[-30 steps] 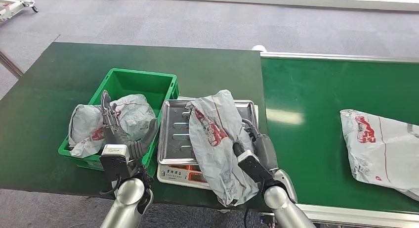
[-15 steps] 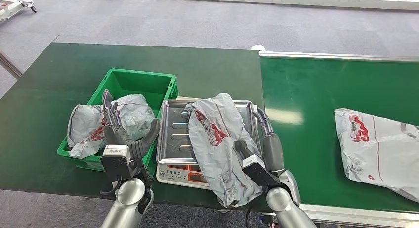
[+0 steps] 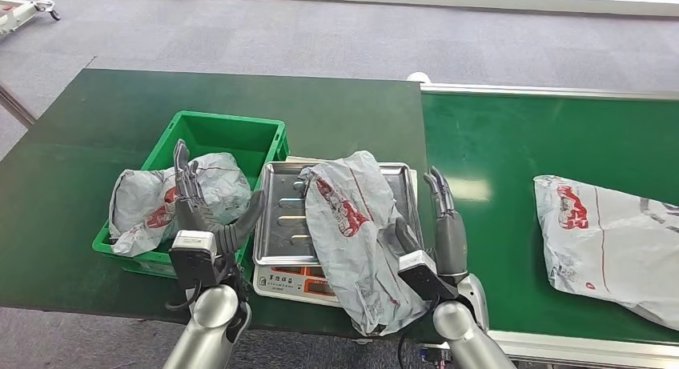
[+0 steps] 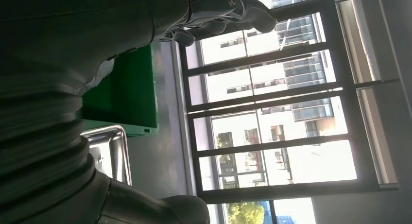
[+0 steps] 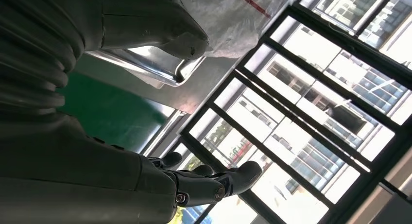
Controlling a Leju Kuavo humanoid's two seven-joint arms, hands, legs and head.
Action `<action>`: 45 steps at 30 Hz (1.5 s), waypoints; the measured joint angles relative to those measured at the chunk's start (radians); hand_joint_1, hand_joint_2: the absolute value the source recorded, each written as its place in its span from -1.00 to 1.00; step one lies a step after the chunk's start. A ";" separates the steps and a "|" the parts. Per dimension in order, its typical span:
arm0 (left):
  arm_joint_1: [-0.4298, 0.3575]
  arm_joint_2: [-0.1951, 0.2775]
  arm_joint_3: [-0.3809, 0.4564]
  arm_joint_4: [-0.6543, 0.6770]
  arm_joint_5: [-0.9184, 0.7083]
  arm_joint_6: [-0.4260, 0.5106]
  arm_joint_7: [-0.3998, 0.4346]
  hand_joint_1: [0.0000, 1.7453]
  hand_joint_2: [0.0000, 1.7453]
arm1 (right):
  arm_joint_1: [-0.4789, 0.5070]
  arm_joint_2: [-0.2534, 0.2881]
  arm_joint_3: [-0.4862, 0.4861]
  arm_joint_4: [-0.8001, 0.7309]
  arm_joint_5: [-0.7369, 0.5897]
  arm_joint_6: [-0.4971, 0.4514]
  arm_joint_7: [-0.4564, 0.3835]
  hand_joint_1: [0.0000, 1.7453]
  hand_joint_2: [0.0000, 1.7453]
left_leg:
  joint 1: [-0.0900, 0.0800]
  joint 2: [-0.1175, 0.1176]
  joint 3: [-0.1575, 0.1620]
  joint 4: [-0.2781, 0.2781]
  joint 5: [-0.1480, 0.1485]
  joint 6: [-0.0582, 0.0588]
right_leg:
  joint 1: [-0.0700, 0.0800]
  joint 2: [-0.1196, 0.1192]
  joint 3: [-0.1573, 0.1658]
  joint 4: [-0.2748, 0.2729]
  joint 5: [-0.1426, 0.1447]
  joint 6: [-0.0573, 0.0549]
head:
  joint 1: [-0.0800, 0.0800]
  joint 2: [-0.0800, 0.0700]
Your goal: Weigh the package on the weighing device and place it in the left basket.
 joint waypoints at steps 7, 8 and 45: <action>-0.072 -0.015 -0.047 0.137 -0.051 -0.235 0.009 -1.00 1.00 | 0.015 -0.021 -0.064 -0.155 -0.091 -0.103 -0.040 -1.00 1.00 | -0.001 -0.001 -0.001 0.001 0.000 0.001 | -0.001 -0.001 -0.001 0.000 0.000 0.000 | 0.000 0.000; -0.091 -0.024 -0.048 0.178 -0.069 -0.254 0.015 -1.00 1.00 | 0.019 -0.025 -0.083 -0.191 -0.096 -0.105 -0.041 -1.00 1.00 | -0.002 -0.001 -0.001 0.001 0.000 0.001 | -0.002 0.000 -0.001 0.000 0.001 0.001 | 0.000 0.000; -0.381 -0.098 -0.143 0.755 -0.496 -0.541 0.324 1.00 1.00 | 0.086 -0.024 -0.179 -0.407 -0.035 0.020 -0.029 -1.00 1.00 | -0.002 -0.004 0.002 0.000 0.001 0.001 | -0.002 -0.003 0.005 0.000 0.000 0.002 | 0.000 0.000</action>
